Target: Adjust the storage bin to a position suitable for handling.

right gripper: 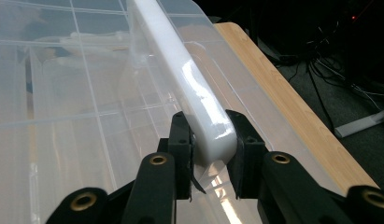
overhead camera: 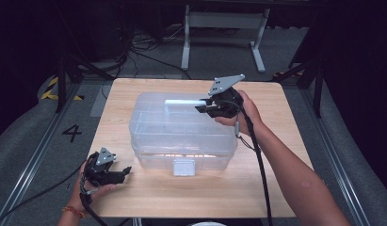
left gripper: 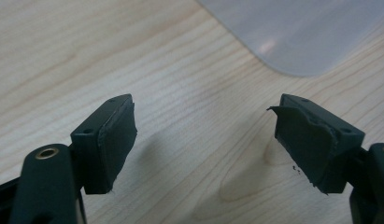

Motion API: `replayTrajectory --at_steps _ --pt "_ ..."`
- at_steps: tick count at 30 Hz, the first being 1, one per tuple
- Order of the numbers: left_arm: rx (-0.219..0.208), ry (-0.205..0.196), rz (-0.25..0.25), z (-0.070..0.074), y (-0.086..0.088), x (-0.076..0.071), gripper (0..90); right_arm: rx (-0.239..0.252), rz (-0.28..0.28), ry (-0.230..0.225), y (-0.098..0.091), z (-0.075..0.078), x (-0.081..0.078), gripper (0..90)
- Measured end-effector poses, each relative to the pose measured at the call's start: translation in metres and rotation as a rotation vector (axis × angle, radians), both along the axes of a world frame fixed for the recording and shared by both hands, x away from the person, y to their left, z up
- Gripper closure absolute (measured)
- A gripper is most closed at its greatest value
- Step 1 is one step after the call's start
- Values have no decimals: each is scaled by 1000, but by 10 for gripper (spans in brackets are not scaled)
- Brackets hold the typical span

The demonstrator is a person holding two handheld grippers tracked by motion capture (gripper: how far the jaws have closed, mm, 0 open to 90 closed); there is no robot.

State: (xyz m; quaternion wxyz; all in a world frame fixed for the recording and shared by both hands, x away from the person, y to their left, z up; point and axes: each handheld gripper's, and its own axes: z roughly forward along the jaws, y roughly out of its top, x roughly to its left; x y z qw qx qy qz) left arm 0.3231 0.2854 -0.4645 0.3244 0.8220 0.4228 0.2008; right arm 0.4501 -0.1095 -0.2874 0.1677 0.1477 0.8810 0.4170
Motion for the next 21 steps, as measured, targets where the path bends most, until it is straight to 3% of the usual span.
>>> replayTrajectory --at_steps 5,10,21 --pt "-47 -59 11 19 -2 -2 272 -7 -7 -1 1 5 5 729" --pt "-49 -119 0 43 -14 -3 287 -17 -26 -11 3 11 9 719" --pt "-69 -182 -28 68 -28 -3 303 -35 -48 -32 6 17 13 708"
